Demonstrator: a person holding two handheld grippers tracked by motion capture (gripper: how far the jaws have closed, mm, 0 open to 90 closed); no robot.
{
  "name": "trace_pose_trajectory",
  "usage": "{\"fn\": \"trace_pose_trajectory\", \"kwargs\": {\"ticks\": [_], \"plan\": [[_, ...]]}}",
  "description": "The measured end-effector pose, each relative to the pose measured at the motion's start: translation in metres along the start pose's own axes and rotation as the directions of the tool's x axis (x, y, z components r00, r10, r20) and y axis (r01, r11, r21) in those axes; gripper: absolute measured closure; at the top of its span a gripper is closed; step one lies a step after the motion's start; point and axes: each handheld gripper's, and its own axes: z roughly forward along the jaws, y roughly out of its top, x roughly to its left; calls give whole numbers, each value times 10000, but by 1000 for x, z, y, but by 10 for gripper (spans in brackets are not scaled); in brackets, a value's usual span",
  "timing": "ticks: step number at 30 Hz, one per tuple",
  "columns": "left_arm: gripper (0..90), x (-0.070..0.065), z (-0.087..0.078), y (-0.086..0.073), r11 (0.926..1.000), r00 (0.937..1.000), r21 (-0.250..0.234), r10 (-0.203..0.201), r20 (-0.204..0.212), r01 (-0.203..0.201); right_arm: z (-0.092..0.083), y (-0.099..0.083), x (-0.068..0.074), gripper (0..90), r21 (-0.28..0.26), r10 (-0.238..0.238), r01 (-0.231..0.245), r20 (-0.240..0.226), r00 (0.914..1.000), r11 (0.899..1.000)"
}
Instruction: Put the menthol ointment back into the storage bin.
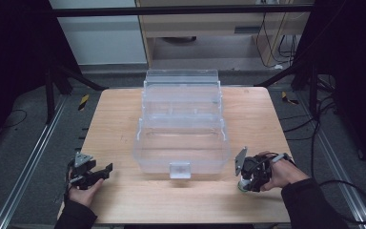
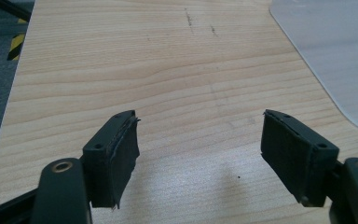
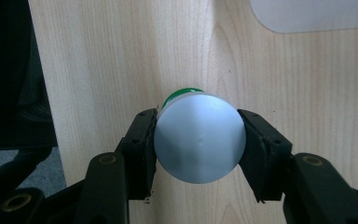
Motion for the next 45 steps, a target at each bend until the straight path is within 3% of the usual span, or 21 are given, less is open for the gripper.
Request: {"fn": "trace_pose_trajectory", "kwargs": {"ticks": [28, 45], "plan": [[268, 0, 1, 0, 10000, 10000, 20, -9, 12, 9, -50, 6, -11, 503, -540, 707, -691, 286, 9971, 9961], [268, 1, 1, 0, 10000, 10000, 53, -12, 0, 12, -78, 23, -22, 504, -813, 738, -685, 644, 9952, 9943]]}}
